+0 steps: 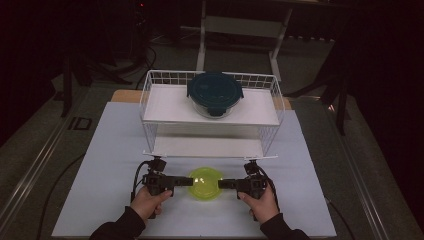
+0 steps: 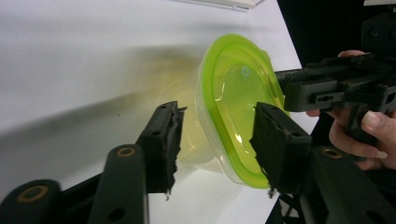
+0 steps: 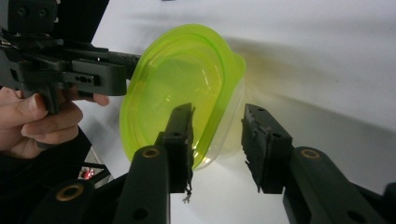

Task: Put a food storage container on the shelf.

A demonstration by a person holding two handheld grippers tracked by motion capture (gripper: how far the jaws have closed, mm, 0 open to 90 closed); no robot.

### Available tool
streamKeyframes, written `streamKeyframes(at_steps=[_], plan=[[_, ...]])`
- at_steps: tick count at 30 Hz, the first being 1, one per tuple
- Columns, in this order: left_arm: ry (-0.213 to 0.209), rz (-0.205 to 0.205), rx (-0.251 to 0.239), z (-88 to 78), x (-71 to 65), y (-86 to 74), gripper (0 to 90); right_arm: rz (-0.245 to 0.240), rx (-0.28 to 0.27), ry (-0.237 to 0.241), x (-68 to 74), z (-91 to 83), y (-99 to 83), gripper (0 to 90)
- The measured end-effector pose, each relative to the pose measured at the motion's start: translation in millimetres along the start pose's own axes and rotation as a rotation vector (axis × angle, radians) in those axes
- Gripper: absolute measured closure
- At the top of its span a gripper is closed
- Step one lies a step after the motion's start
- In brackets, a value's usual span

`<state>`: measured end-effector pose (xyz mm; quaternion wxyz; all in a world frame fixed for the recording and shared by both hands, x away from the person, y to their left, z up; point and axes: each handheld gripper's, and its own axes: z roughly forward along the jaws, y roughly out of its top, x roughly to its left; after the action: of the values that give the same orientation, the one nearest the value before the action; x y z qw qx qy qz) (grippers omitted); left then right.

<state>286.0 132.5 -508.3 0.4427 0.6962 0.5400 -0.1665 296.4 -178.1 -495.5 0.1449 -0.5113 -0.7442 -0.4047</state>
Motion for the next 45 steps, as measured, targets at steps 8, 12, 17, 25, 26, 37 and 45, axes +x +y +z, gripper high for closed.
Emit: streamKeyframes(at_steps=[8,12,17,25,26,37,45], plan=[[-0.018,-0.003,0.027,2.9,1.7,-1.1,67.1,0.014,0.013,-0.003,1.5,1.9,0.5,72.1],[-0.02,-0.008,0.035,3.9,-0.5,-1.8,70.5,0.02,0.014,-0.003,2.1,2.3,0.4,73.8],[-0.009,-0.011,0.056,1.0,-3.6,-1.6,73.3,0.036,0.02,0.015,2.9,2.0,-1.4,76.1],[-0.002,-0.022,0.071,-1.4,-6.8,-4.9,75.4,0.04,0.024,0.06,3.4,2.3,-5.1,78.8],[-0.006,-0.028,0.067,-1.5,-6.7,-5.6,75.9,0.042,0.025,0.064,3.4,2.1,-5.7,79.0],[-0.032,-0.032,0.052,-8.5,-11.2,-8.0,80.2,0.029,0.016,0.053,8.9,-2.3,-9.5,81.2],[-0.109,-0.011,0.0,-14.8,-10.9,-6.5,80.0,0.002,-0.008,0.057,16.3,-12.1,-3.5,81.2]])
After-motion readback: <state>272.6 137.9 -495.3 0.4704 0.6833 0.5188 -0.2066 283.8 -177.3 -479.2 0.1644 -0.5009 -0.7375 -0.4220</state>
